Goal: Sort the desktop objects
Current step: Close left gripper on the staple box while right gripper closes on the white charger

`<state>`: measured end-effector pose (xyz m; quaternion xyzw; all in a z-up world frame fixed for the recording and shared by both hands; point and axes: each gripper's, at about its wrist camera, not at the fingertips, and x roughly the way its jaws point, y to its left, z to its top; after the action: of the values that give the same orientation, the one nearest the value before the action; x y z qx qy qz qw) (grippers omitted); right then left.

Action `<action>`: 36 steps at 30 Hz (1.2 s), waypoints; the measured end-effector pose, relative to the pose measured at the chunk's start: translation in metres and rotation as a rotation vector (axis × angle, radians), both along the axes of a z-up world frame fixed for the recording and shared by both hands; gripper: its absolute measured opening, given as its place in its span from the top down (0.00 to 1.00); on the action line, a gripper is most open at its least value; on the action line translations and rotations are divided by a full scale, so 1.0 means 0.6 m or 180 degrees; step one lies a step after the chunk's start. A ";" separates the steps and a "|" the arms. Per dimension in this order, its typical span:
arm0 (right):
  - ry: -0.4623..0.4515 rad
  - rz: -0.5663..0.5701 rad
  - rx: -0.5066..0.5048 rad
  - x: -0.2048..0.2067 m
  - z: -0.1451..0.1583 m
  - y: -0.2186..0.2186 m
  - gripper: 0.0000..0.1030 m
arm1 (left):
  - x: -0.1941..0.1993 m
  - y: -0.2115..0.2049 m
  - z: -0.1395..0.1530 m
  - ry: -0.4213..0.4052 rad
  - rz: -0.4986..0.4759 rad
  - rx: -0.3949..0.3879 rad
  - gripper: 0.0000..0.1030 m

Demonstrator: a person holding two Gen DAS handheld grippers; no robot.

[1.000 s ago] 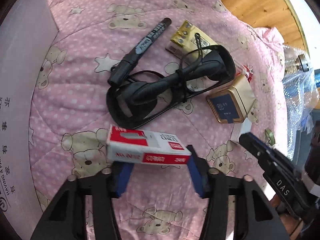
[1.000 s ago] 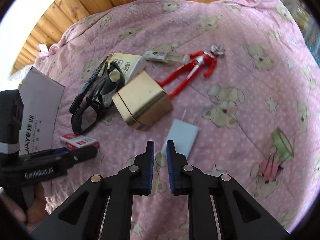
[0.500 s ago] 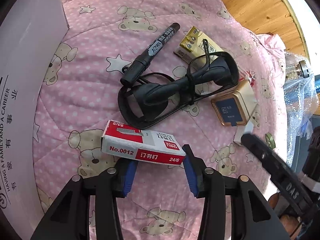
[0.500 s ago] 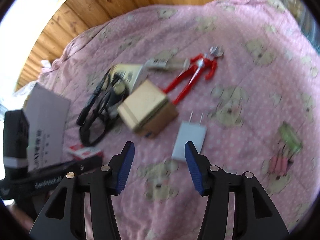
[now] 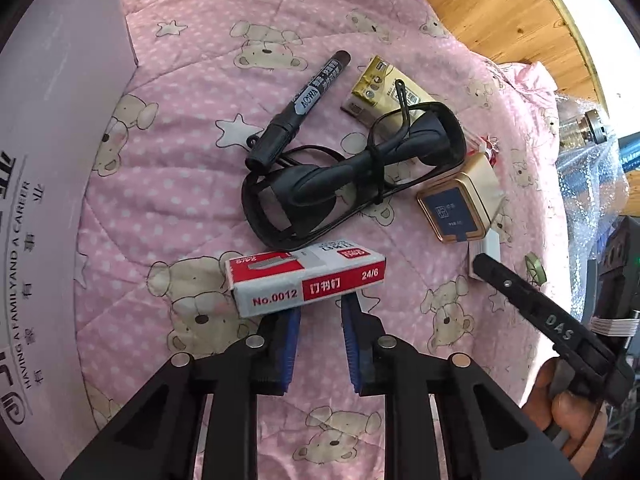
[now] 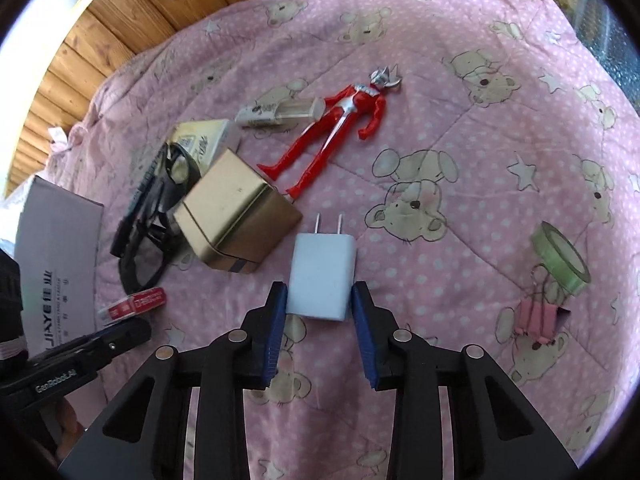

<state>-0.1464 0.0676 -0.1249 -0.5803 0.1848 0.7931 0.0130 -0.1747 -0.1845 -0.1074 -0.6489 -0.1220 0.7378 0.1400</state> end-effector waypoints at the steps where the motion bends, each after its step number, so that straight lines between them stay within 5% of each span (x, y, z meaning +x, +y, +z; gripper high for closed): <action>1: 0.0011 -0.0009 -0.0030 0.004 0.004 0.001 0.67 | 0.002 -0.002 0.003 0.0011 0.0006 -0.0007 0.77; 4: -0.0001 -0.0026 -0.0103 0.011 0.008 0.002 0.67 | 0.007 -0.005 0.005 -0.0029 0.0089 0.0022 0.59; 11: -0.0024 -0.0025 -0.0203 0.027 0.008 0.002 0.67 | -0.002 0.014 0.005 -0.0060 0.0184 0.0021 0.49; 19: -0.0017 -0.0017 -0.0224 0.032 0.006 0.003 0.67 | -0.017 0.019 -0.007 -0.0037 0.0264 -0.0094 0.50; 23: -0.0023 -0.0009 -0.0228 0.033 0.005 0.000 0.67 | -0.020 0.003 -0.003 0.0025 0.0337 -0.0106 0.68; 28: -0.0019 0.0032 -0.0257 0.036 0.009 -0.006 0.67 | -0.009 -0.027 0.012 0.0036 0.0382 -0.0003 0.67; 32: -0.0010 0.0040 -0.0286 0.038 0.010 -0.012 0.67 | 0.006 -0.044 0.015 0.0031 0.0517 -0.0005 0.40; 36: -0.0015 0.0051 -0.0306 0.039 0.009 -0.018 0.67 | -0.010 -0.027 0.011 0.0150 0.0606 -0.0042 0.38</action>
<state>-0.1230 0.0569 -0.1193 -0.5836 0.2180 0.7820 -0.0208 -0.1810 -0.2008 -0.1009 -0.6177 -0.1750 0.7637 0.0678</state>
